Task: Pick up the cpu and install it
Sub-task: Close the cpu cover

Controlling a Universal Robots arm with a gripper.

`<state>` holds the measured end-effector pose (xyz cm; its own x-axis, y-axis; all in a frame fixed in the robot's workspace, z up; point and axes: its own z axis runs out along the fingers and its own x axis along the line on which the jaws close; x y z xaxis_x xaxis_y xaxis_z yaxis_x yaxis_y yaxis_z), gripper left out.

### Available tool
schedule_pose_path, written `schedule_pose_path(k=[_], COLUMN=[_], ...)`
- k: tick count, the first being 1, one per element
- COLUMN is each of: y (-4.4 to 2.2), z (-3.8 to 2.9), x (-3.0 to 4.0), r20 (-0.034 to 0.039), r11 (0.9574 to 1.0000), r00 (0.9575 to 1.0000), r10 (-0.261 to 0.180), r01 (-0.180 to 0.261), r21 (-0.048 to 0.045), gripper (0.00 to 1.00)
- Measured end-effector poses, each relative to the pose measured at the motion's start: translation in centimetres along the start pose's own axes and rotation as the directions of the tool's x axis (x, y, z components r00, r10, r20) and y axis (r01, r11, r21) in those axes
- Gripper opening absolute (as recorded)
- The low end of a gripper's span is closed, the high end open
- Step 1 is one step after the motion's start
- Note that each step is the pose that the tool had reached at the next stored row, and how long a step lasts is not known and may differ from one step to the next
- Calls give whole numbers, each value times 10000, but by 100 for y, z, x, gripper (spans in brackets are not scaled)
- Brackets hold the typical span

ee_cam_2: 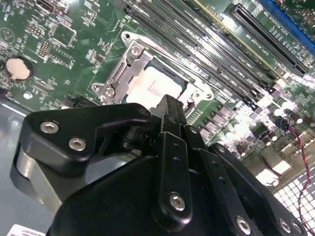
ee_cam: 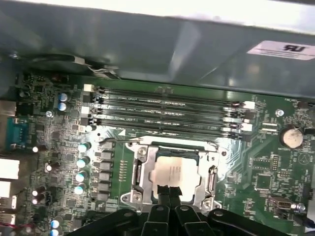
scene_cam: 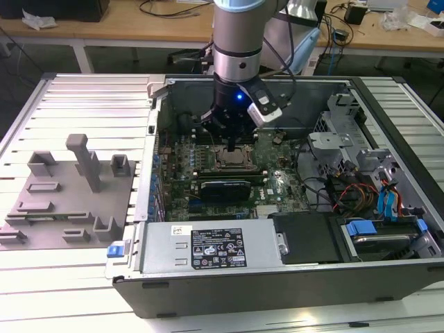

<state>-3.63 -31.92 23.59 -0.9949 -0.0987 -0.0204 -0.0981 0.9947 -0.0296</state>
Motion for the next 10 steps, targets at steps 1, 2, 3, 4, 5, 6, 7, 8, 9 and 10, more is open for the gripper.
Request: schedule_pose_path(k=[1,2,3,4,5,6,7,8,9,10], y=[-1,-3,-4,-4,-4,-4,-4,-5,-4,-5], z=[-45,-110,-140,-152,-152,-152,-152,-153,-153,-154], x=[-4,-6,-7,-7,-7,-7,-7,-7,-7,-7], r20=[-1,-1,-2,-2,0,0,-1,-1,-1,-1], r11=[10000,10000,10000,10000,10000,10000,10000,10000,10000,10000], r00=[10000,10000,10000,10000,10000,10000,10000,10000,10000,10000], r10=[2,2,1,1,1,1,1,1,1,1], r01=[-2,-2,-1,-1,-1,-1,-1,-1,-1,-1], r21=[-2,-2,-1,-3,-3,-4,-3,-2,-3,-3], gripper=[11,11,11,11,11,11,11,11,11,11])
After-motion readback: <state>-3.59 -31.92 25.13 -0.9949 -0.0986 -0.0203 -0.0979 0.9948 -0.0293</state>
